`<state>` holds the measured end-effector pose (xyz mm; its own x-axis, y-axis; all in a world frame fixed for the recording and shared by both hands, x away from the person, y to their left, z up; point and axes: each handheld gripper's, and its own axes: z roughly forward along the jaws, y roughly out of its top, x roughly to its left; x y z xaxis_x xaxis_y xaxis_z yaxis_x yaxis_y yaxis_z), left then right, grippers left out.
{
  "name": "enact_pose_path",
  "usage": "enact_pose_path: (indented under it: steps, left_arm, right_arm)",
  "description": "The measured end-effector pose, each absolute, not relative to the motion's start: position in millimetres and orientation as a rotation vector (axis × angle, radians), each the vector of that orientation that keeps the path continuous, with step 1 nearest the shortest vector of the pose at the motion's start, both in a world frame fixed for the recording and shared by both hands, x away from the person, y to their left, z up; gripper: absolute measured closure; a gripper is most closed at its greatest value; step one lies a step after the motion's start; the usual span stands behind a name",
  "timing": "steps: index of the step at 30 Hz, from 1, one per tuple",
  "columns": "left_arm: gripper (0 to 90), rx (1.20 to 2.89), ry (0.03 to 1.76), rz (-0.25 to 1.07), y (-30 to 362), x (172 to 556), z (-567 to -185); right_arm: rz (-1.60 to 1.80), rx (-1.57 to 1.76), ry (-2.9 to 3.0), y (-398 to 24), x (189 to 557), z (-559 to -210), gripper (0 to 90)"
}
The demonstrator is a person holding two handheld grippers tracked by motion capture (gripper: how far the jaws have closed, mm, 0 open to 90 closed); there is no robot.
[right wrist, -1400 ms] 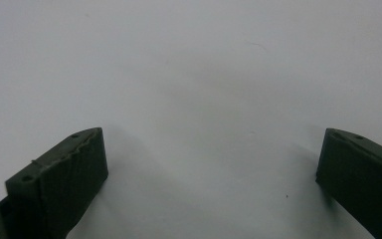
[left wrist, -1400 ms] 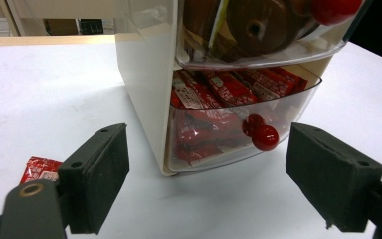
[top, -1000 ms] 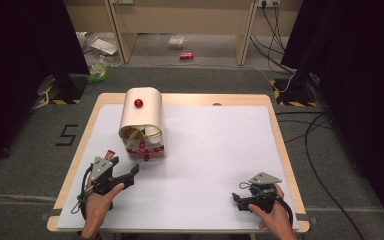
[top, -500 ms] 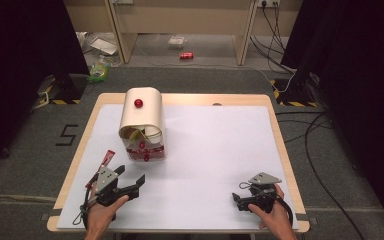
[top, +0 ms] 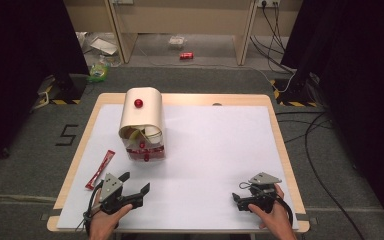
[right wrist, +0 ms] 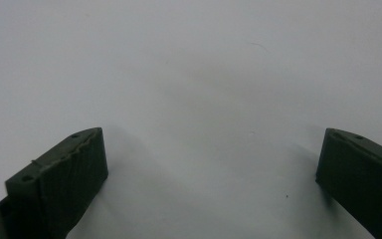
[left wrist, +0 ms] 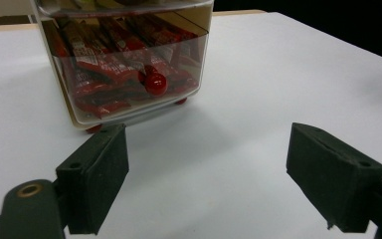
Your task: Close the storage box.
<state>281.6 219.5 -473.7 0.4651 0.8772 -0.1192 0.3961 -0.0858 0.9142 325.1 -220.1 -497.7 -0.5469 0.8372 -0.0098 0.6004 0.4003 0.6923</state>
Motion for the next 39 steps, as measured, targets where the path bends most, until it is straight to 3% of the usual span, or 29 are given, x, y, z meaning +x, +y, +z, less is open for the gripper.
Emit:
enact_pose_path:
  steps: [25,39]
  left_arm:
    - [16.3,1.795,1.048,0.566,209,261,-488]
    - [16.4,1.845,1.064,0.582,224,248,-496]
  right_arm:
    - [0.92,1.242,2.306,-220,325,-498,0.3]
    - [0.92,1.242,2.306,-220,325,-498,0.2]
